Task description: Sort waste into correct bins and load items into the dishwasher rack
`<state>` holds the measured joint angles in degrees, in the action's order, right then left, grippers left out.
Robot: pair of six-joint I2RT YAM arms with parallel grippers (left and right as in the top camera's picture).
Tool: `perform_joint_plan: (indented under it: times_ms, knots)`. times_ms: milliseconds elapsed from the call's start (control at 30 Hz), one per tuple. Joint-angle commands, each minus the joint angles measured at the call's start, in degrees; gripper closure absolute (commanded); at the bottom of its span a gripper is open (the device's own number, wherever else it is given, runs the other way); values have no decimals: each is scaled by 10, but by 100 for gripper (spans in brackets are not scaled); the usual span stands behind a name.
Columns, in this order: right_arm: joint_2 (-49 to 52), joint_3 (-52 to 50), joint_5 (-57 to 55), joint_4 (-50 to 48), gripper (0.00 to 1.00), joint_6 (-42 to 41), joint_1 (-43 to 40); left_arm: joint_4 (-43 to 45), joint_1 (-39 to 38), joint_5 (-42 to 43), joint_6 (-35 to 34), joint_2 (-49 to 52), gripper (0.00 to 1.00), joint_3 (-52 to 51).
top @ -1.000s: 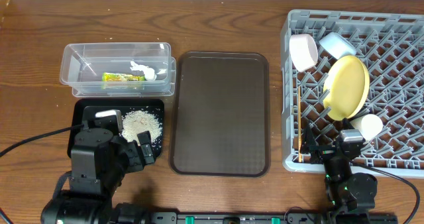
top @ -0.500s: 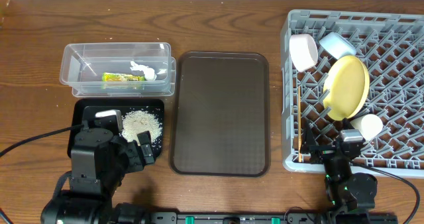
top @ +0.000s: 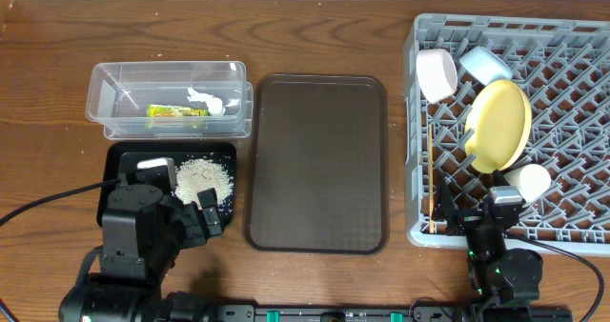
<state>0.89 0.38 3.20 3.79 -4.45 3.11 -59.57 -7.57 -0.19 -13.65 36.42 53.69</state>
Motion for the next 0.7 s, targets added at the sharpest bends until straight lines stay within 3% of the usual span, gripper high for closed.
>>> perform_joint_plan:
  times_ms: [0, 300, 667]
  knots:
    - [-2, -1, 6, 2, 1, 9, -5, 0, -1, -5, -1, -2, 2, -3]
    - [-2, -1, 6, 2, 1, 9, -5, 4, 4, -10, 24, -31, 2, -14]
    - [-2, -1, 6, 2, 1, 9, -5, 275, 66, -2, 27, -216, 2, -279]
